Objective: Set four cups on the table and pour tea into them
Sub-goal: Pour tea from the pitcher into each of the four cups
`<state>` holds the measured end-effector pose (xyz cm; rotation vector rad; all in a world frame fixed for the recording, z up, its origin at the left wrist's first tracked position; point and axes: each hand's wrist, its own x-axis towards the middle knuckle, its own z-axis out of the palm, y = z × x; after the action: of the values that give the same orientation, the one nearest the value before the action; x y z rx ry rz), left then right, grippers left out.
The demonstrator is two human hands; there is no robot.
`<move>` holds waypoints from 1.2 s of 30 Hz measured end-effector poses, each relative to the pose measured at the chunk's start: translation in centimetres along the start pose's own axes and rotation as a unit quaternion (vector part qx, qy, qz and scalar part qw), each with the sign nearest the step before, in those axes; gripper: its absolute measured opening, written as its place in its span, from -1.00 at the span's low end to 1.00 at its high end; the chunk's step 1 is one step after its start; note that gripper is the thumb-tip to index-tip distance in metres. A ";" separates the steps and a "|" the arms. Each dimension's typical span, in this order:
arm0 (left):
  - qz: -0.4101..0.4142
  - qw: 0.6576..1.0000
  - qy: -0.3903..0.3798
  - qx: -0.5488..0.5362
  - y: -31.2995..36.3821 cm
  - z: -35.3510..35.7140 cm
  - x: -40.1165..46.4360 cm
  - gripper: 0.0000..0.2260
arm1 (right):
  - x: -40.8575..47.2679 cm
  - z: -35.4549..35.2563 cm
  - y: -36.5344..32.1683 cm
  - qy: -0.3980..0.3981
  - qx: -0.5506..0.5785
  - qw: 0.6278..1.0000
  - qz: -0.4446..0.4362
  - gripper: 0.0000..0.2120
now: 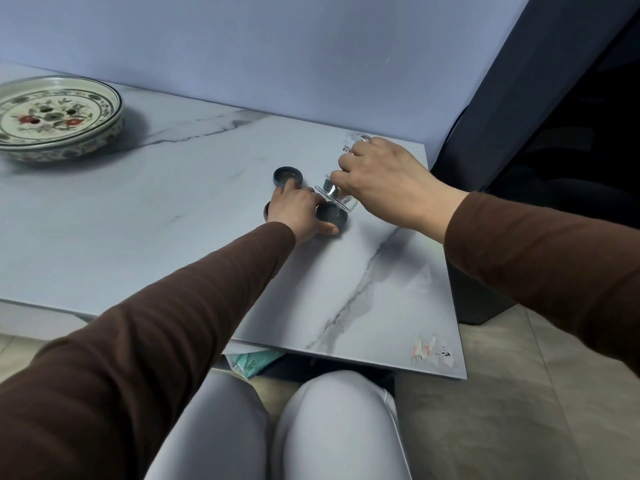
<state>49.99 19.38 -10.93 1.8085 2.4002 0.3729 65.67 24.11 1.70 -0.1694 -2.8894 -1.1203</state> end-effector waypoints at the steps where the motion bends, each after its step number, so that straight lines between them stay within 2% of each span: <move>1: 0.000 1.000 0.002 0.000 0.0 0.0 0.0 -0.50 | -0.1 -0.1 -0.1 -0.001 -0.015 1.000 -0.007 -0.65; 6: -0.001 1.000 0.004 -0.002 0.1 0.0 0.0 -0.48 | -0.2 -0.6 -0.5 -0.011 -0.103 0.994 -0.034 -0.73; 10: -0.006 1.000 0.007 -0.005 0.1 0.1 0.1 -0.42 | -0.2 -0.7 -0.8 0.003 -0.102 0.995 -0.023 -0.58; 18: -0.003 1.000 0.014 -0.014 0.0 0.1 0.0 -0.49 | -0.1 -0.7 -0.6 -0.005 -0.124 0.992 -0.033 -0.71; 21: -0.001 1.000 0.015 -0.013 0.1 0.2 -0.1 -0.50 | -0.1 -0.8 -0.6 0.002 -0.115 0.993 -0.024 -0.66; 31: -0.003 1.000 0.006 -0.001 0.1 0.0 0.0 -0.48 | -0.1 -0.6 -0.4 0.026 -0.035 0.999 -0.016 -0.64; 34: 0.001 1.000 0.002 0.007 0.0 0.0 0.0 -0.49 | -0.2 0.2 -0.3 0.021 0.057 0.998 0.029 -0.62; 36: 0.003 1.000 -0.008 0.014 0.0 0.0 0.1 -0.46 | -0.6 1.2 0.0 0.010 0.124 0.989 0.086 -0.73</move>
<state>49.96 19.48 -10.91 1.8240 2.4030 0.3255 66.24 24.88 0.78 -0.3851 -2.8958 -0.7253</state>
